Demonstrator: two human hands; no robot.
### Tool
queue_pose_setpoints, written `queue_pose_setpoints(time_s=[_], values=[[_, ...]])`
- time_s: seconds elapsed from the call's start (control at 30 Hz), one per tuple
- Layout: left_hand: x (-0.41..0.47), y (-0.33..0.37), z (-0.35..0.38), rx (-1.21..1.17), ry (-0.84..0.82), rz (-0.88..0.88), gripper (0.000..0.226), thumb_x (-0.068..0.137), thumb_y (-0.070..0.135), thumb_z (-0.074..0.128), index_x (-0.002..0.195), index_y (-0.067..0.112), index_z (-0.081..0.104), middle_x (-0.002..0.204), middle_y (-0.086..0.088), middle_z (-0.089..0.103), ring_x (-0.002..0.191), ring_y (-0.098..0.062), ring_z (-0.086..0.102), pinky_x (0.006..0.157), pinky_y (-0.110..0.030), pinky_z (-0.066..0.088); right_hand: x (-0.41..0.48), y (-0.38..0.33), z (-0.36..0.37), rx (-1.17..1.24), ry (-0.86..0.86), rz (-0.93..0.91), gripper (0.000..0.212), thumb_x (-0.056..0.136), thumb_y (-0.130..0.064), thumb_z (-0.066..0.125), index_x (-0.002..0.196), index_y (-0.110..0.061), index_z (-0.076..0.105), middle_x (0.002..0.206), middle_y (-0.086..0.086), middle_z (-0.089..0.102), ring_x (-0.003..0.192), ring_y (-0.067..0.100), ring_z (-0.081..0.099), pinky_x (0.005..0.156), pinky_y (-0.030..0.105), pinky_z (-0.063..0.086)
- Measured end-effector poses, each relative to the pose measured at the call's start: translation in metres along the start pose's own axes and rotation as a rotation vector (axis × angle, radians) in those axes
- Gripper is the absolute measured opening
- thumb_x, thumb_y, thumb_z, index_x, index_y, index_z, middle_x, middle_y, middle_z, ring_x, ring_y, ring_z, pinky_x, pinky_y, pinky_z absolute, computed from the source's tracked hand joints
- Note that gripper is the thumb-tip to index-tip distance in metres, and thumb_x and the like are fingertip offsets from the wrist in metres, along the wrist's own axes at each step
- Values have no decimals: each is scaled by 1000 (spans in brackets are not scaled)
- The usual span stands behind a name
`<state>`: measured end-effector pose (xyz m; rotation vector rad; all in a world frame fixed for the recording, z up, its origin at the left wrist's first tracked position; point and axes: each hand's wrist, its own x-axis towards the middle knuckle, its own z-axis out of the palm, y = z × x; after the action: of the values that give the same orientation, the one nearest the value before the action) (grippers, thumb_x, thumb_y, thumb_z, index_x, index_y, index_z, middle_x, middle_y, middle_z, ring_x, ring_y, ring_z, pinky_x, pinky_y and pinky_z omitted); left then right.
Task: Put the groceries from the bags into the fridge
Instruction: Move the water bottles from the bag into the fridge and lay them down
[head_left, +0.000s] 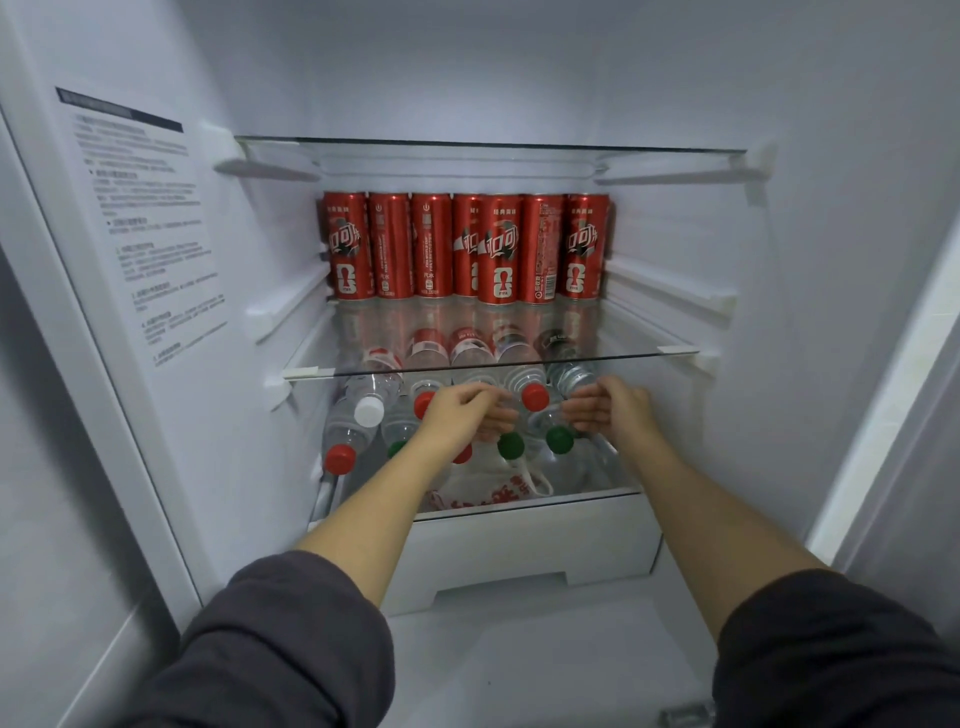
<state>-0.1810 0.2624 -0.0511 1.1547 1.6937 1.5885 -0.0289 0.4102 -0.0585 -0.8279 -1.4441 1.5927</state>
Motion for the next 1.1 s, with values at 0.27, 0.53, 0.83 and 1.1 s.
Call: queue_pose_setpoints(time_s=[0.27,0.53,0.83,1.1], values=[[5,1,2,-25,61,-27,22,100,13,49,95,4,68,85,-9,76,82,-23,74,78,-37,60,7,2,3,-43,-24,-2,39,102,-18,41,81,4,66,69,16,73,66,27,73,58,30,57],[-8,-1,-15,115,318,31,27,97,10,46,82,0,66,65,-12,72,61,-28,70,52,-28,53,-9,-14,39,-68,-187,-10,40,104,-19,40,86,2,69,80,16,74,73,25,74,60,27,59],[-6,1,-19,154,283,33,29,96,10,46,77,2,66,63,-11,71,62,-25,71,62,-37,57,-9,-13,41,-78,-170,-20,38,103,-19,42,88,3,69,83,19,74,75,27,74,63,28,59],[-31,-18,-17,533,324,153,16,94,32,54,83,26,64,74,11,69,73,-9,66,67,-29,55,-33,6,17,-301,32,-168,23,100,-19,50,101,-6,68,86,7,74,80,23,72,66,27,55]])
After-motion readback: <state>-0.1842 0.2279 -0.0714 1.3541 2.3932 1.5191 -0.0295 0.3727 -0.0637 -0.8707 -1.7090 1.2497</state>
